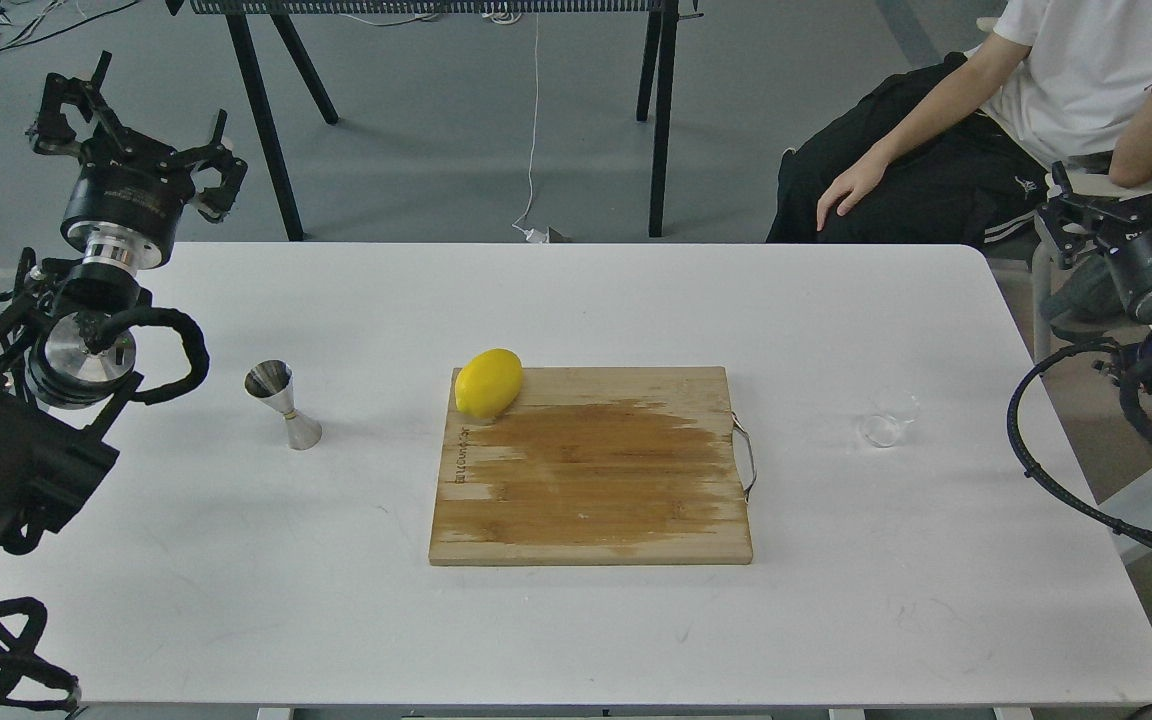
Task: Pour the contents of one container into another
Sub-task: 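Lower the left gripper from its raised pose toward the metal jigger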
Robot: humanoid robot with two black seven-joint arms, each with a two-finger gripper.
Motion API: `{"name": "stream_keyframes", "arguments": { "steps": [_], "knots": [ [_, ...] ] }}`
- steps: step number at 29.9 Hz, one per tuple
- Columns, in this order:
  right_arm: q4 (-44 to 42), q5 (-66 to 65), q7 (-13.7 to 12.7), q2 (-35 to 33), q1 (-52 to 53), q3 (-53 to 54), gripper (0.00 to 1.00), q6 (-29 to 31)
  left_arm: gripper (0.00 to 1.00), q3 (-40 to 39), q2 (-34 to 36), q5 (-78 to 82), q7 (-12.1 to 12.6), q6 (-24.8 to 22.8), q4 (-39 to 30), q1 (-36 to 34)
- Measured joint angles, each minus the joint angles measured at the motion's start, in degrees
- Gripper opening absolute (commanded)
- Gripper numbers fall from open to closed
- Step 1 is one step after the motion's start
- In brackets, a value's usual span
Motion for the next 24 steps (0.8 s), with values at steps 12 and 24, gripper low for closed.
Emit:
{"name": "stream_keyframes", "arguments": {
  "steps": [12,24],
  "knots": [
    [0.07,-0.22,0.48,0.16,-1.25,-0.12,1.0,0.0,1.0,0.12,1.07,-0.07,0.25,-0.32,-1.43,0.0],
    [0.41,-0.14,0.55,-2.92,-0.41,0.34,1.0,0.0,0.99,11.53,19.08,19.47,-2.69,5.22,-23.97,3.71]
  ]
}}
